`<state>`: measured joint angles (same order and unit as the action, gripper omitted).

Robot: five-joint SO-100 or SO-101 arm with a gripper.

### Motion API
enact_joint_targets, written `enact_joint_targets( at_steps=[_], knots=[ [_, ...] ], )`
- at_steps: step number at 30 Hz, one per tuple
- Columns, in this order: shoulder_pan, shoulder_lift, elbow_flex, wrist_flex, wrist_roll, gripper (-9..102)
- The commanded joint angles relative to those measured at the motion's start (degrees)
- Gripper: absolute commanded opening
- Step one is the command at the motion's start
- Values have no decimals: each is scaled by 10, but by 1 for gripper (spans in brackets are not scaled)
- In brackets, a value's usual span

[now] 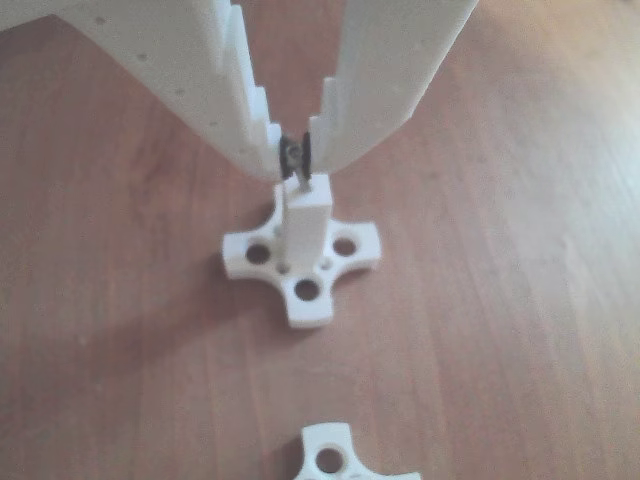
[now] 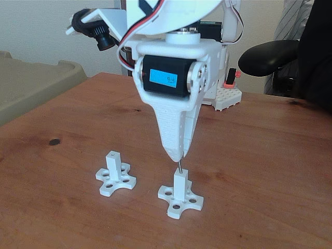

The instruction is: Grab the screw and set it in the hole.

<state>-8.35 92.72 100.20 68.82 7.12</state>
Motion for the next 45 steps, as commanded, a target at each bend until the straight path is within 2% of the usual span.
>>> enact_joint_targets(
  at_steps=[1,33,45],
  knots=[
    [6,25,-5,-7,-9,-4],
    [-18,18,-9,-16,4,-4],
    [-18,17,-9,-17,8,-1]
  ],
)
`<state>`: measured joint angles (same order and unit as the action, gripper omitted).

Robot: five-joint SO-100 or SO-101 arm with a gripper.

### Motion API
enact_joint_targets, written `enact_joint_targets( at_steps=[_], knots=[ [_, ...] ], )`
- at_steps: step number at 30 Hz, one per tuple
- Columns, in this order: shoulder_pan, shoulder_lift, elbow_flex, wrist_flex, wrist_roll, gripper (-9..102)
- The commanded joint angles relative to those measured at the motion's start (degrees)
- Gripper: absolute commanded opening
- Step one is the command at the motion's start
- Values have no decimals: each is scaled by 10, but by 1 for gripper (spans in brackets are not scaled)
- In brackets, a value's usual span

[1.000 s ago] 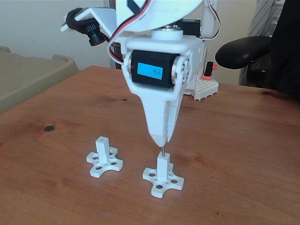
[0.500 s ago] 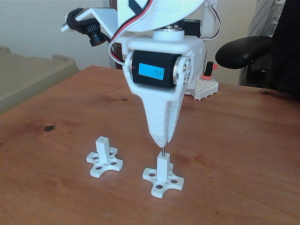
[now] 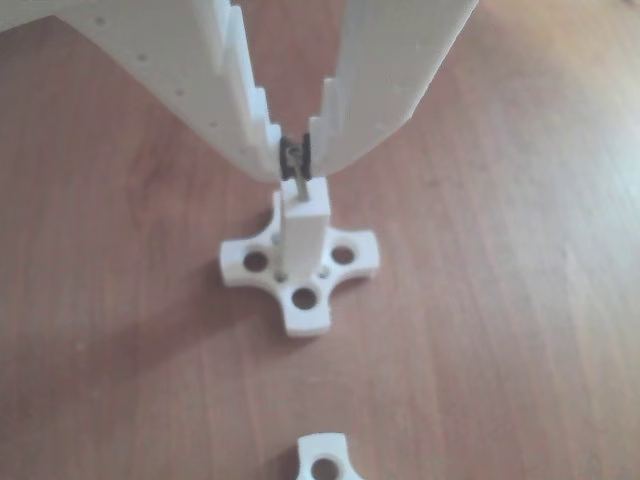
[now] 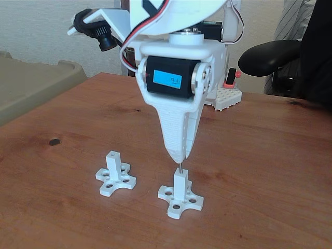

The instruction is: Grab the screw and set it in the hole.

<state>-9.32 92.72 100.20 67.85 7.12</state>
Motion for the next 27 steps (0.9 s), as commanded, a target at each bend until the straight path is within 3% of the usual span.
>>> enact_joint_targets(
  at_steps=[1,27],
  knots=[
    [-8,17,-8,-7,8,-1],
    [-10,13,-2,-15,11,2]
  ],
)
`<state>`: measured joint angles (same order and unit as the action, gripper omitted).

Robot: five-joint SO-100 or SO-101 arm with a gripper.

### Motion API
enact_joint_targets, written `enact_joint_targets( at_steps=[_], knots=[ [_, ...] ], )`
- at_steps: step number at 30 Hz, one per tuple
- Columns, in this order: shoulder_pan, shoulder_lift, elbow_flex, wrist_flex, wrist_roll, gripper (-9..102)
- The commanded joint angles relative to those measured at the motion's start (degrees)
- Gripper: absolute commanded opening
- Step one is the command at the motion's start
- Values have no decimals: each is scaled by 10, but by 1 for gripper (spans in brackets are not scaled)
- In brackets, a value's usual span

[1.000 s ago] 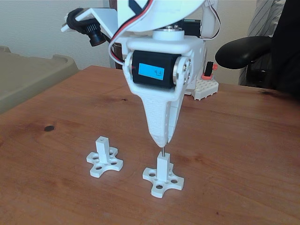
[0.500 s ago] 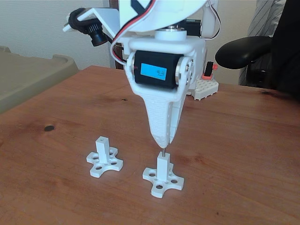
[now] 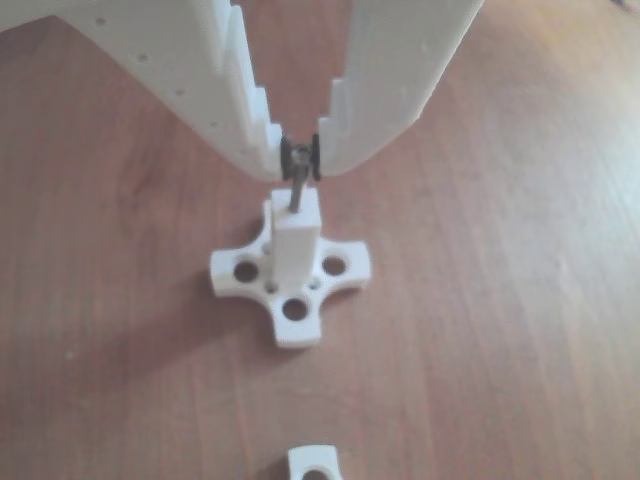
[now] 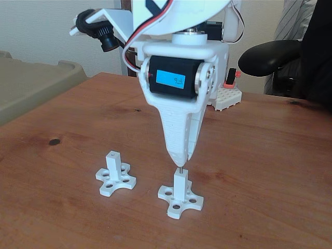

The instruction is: Grab the screw and set it in the hole.

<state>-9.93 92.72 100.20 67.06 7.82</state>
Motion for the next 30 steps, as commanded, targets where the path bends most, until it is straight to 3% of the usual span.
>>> enact_joint_targets(
  at_steps=[1,30],
  knots=[
    [-4,13,-2,-7,4,2],
    [-2,19,-2,13,-1,4]
  ],
)
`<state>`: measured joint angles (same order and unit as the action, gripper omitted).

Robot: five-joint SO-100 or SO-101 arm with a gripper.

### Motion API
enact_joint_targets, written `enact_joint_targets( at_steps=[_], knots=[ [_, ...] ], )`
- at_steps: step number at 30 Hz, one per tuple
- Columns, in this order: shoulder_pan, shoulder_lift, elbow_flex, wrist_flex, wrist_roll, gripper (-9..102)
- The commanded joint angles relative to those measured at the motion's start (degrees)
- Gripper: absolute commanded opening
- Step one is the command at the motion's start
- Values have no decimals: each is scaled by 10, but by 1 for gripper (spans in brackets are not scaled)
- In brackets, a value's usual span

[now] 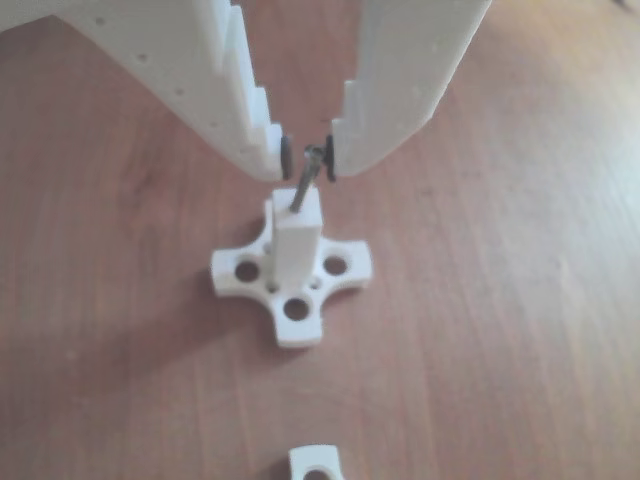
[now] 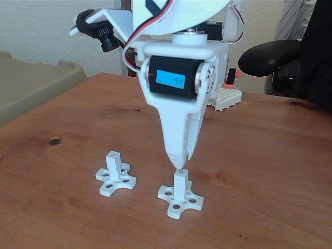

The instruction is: Grab the screw and set it in the hole.

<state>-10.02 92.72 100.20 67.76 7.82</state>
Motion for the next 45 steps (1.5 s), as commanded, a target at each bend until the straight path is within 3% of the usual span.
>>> enact_joint_targets(
  at_steps=[1,45],
  knots=[
    [-1,19,-1,8,-1,4],
    [-4,11,2,-4,-6,5]
  ],
)
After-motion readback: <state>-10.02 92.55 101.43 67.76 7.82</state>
